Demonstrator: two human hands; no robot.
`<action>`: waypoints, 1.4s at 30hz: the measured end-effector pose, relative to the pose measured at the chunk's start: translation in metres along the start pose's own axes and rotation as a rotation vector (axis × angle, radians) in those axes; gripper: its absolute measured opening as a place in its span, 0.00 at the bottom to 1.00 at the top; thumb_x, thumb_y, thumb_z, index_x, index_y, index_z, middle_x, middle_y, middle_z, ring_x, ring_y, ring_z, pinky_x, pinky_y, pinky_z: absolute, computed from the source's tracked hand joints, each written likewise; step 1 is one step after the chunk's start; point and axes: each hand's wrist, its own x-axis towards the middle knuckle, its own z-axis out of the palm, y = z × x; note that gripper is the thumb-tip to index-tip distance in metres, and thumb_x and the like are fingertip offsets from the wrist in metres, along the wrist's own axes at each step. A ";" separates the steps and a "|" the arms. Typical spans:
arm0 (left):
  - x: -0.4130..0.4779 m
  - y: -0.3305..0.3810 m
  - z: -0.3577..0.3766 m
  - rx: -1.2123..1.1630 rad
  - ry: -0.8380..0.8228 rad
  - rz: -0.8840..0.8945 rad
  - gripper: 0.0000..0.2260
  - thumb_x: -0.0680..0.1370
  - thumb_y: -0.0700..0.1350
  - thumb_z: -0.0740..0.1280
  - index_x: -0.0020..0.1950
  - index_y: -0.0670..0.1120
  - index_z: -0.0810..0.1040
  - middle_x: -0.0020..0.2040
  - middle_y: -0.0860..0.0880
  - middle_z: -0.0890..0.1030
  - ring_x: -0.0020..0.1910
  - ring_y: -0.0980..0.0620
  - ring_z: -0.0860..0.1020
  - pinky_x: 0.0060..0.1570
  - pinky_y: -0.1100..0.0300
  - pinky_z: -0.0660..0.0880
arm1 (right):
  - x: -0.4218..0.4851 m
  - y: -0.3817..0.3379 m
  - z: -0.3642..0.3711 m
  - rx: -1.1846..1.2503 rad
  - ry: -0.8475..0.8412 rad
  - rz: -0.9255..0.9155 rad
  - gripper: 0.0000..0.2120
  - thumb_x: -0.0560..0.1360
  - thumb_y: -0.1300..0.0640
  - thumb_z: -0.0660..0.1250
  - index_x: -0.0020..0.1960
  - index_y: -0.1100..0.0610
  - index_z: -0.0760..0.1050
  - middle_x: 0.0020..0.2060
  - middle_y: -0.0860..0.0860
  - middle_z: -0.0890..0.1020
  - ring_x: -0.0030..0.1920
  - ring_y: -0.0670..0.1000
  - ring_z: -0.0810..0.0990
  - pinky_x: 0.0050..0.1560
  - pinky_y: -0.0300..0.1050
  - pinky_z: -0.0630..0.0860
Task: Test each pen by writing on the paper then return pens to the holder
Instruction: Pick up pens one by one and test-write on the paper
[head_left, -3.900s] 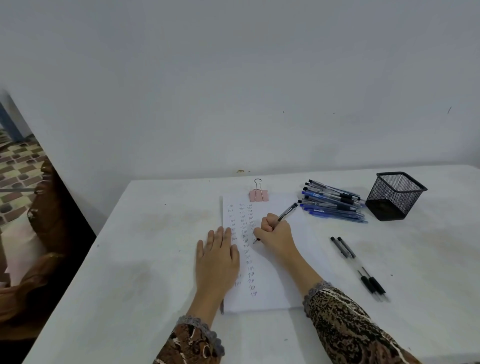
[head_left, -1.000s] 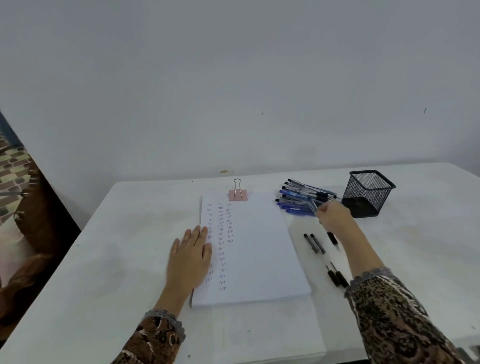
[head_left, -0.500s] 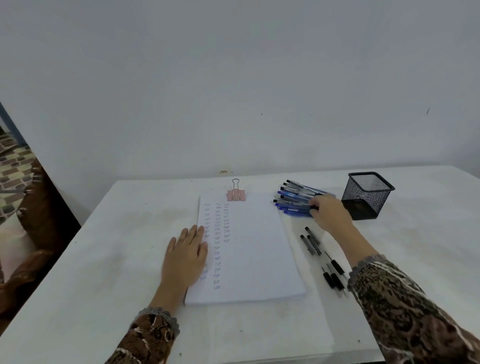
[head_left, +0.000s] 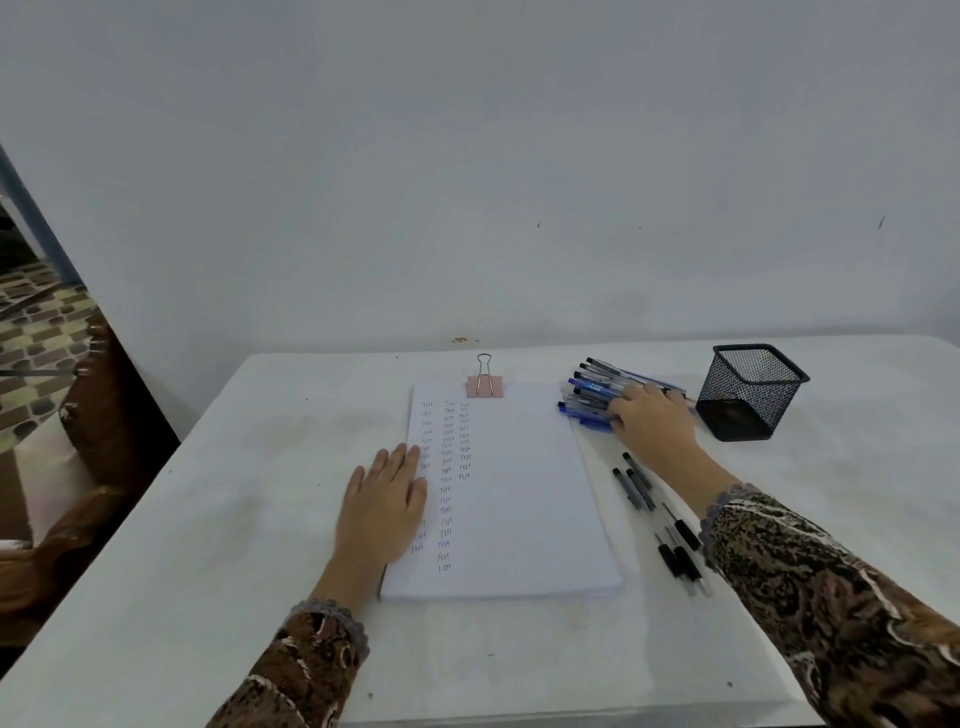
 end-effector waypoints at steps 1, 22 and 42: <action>0.000 0.000 0.000 -0.002 -0.002 0.000 0.22 0.82 0.50 0.45 0.77 0.51 0.47 0.77 0.53 0.48 0.76 0.54 0.46 0.73 0.54 0.43 | -0.001 0.000 0.000 -0.033 0.007 -0.025 0.13 0.80 0.54 0.55 0.59 0.53 0.75 0.58 0.50 0.76 0.61 0.54 0.72 0.60 0.49 0.66; 0.001 -0.008 -0.001 -0.010 0.031 0.047 0.28 0.75 0.54 0.39 0.76 0.52 0.53 0.76 0.54 0.55 0.76 0.55 0.51 0.73 0.56 0.48 | 0.000 -0.017 -0.032 1.098 0.108 0.173 0.11 0.78 0.69 0.55 0.56 0.60 0.71 0.41 0.52 0.71 0.34 0.51 0.69 0.32 0.37 0.62; 0.001 -0.008 0.000 -0.033 0.046 0.052 0.21 0.82 0.48 0.45 0.77 0.51 0.50 0.77 0.53 0.52 0.76 0.54 0.48 0.73 0.56 0.44 | -0.022 -0.154 -0.017 2.894 0.119 0.647 0.24 0.61 0.33 0.62 0.28 0.55 0.65 0.21 0.48 0.58 0.22 0.48 0.56 0.27 0.40 0.54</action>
